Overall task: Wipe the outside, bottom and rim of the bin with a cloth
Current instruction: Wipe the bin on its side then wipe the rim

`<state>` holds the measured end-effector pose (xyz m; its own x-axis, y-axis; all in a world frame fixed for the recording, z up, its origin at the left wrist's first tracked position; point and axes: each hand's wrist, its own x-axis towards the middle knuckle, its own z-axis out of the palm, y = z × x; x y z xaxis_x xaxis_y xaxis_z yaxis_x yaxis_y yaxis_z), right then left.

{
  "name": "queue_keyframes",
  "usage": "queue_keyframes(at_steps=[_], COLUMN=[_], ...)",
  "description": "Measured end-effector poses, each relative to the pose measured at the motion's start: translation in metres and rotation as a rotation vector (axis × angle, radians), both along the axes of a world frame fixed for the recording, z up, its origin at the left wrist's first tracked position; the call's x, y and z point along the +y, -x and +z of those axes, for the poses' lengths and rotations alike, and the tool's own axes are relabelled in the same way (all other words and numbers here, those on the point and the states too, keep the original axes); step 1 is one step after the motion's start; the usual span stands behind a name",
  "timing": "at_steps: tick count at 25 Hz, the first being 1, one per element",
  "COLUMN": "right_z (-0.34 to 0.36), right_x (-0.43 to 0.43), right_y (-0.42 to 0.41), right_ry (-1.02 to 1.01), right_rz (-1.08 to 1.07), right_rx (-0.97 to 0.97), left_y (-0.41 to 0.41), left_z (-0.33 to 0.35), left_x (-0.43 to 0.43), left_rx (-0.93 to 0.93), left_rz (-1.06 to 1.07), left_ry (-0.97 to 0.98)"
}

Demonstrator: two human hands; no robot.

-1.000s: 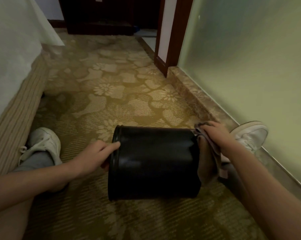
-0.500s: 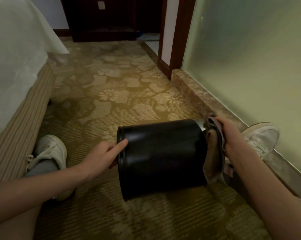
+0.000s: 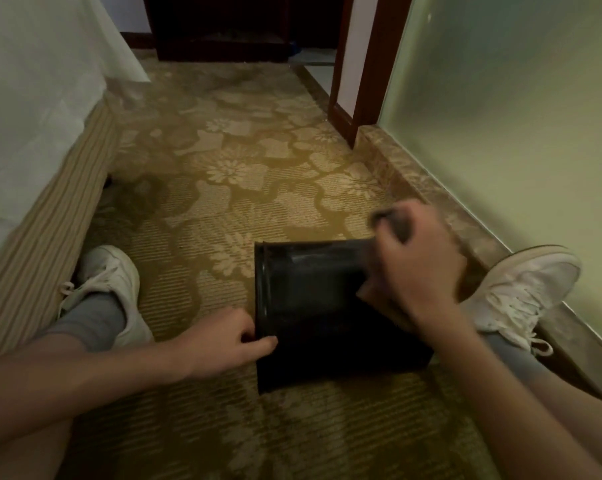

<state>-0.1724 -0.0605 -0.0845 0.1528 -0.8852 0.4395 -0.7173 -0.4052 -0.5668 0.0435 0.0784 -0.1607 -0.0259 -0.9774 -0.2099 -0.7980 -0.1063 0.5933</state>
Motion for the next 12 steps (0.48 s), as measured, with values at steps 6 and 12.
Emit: queue_keyframes(at_steps=[6,12], right_z=[-0.044,-0.039], right_x=[0.062,-0.025], right_y=[-0.085,0.064], right_ry=[0.250,0.052], right_rz=[0.445,-0.102], right_rx=[0.316,0.404], left_y=[0.004,0.009], left_z=[0.000,0.005], left_x=[0.007,0.007], left_rx=[0.033,0.082], left_rz=[-0.040,-0.026], left_ry=[-0.017,-0.067])
